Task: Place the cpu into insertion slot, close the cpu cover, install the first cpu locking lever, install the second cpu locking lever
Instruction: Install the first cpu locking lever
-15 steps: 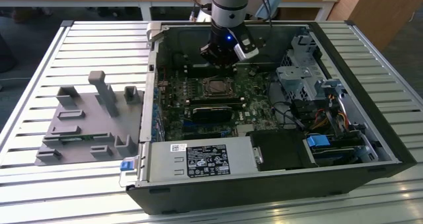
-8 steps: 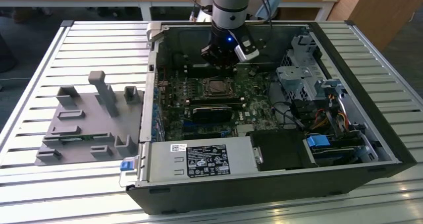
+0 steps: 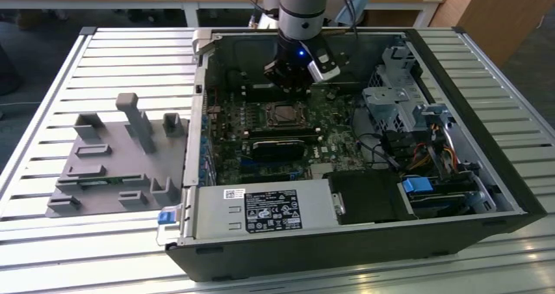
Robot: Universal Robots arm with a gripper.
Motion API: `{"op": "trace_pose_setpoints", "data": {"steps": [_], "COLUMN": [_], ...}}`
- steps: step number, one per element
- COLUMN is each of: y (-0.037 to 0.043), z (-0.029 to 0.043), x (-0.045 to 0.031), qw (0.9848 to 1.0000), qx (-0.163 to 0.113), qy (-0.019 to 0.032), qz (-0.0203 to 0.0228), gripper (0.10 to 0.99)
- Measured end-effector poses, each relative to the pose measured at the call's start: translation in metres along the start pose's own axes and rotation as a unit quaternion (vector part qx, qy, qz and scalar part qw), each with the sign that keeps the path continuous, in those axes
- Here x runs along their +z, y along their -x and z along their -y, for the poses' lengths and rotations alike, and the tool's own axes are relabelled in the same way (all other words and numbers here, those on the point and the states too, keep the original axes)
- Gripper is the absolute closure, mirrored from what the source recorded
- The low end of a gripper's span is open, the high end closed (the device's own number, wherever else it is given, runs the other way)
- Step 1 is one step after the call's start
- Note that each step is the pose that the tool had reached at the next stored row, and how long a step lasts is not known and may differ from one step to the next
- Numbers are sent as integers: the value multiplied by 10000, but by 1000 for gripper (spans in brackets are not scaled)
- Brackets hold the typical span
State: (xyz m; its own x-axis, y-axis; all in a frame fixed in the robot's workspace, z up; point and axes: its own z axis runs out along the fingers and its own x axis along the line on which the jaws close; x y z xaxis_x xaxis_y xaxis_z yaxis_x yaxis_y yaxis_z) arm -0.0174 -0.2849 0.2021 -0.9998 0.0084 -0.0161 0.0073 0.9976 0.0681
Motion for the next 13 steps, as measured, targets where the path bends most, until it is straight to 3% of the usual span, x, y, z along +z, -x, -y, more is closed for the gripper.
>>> {"op": "trace_pose_setpoints", "data": {"steps": [7,13], "y": [-1,-1], "z": [2,2], "x": [29,32], "qw": [10000,10000], "qx": [-1,-1], "qy": [-41,-47], "qz": [-2,0], "gripper": [973,973]}}
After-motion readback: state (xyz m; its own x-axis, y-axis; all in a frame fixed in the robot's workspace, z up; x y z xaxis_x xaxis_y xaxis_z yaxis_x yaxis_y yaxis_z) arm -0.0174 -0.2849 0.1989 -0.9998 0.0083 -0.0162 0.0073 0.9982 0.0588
